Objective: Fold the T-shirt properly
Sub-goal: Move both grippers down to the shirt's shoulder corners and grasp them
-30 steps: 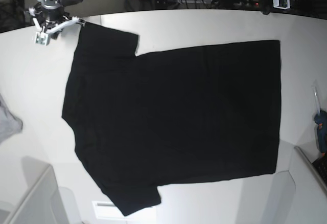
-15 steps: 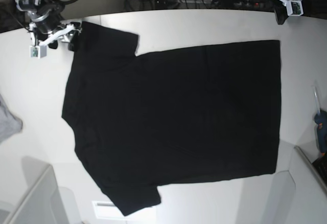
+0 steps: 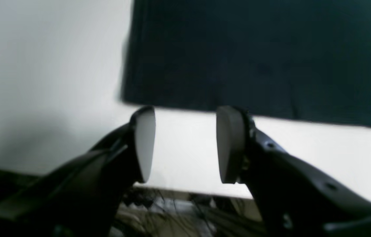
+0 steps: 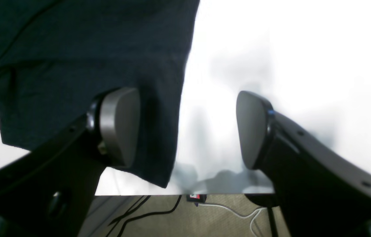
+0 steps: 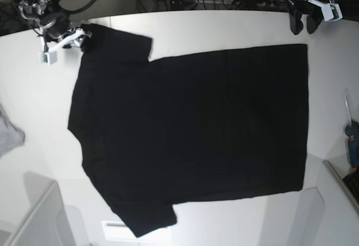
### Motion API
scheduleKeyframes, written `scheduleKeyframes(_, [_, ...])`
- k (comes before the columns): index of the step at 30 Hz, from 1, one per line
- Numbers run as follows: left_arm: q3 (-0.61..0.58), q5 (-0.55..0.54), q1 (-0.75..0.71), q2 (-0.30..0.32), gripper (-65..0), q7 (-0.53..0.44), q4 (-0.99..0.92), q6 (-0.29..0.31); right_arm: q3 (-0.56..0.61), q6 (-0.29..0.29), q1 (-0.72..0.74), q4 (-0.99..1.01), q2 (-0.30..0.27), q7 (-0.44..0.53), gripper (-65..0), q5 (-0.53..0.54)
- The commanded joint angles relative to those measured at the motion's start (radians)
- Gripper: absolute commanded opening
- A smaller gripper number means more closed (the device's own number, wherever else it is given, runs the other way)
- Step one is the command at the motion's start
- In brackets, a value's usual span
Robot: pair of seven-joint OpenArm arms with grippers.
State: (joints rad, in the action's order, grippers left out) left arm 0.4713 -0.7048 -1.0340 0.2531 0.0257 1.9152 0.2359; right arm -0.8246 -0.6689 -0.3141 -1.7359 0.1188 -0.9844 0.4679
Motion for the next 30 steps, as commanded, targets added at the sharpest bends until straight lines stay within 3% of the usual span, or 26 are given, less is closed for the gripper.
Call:
scheduleKeyframes(1, [0.016, -0.005, -0.007, 0.004, -35.9, -0.022, 0.013, 0.018, -0.002, -0.029, -0.003, -0.008, -0.005, 0.015, -21.8, 0.015])
scheduleKeyframes(12, [0.033, -0.055, 0.037, -0.004, -35.2, -0.020, -0.110, 0.021, 0.001, -0.029, -0.003, 0.084, -0.003, -0.032, -21.9, 0.015])
scheduleKeyframes(18, [0.031, -0.203, 0.059, 0.005, -35.2, -0.020, -0.191, 0.021, 0.083, -0.029, -0.030, 0.090, -0.006, -0.024, -32.7, 0.012])
scheduleKeyframes(23, [0.030, -0.212, 0.080, 0.004, -35.1, -0.016, -0.199, 0.021, 0.124, -0.029, -0.033, 0.090, -0.003, -0.024, -34.1, 0.012])
scheduleKeyframes(27, [0.037, -0.212, 0.142, 0.001, -35.1, 0.107, -0.237, 0.021, 0.118, -0.029, -0.029, 0.090, -0.005, -0.023, -34.7, 0.012])
scheduleKeyframes(28, [0.056, -0.212, 0.165, -0.002, -35.1, 0.148, -0.251, 0.021, 0.118, -0.029, -0.029, 0.090, -0.005, -0.023, -36.6, 0.012])
scheduleKeyframes(30, [0.091, -0.214, 0.212, -0.018, -35.1, 0.225, -0.265, 0.021, 0.120, -0.029, -0.029, 0.090, -0.005, -0.023, -46.7, 0.012])
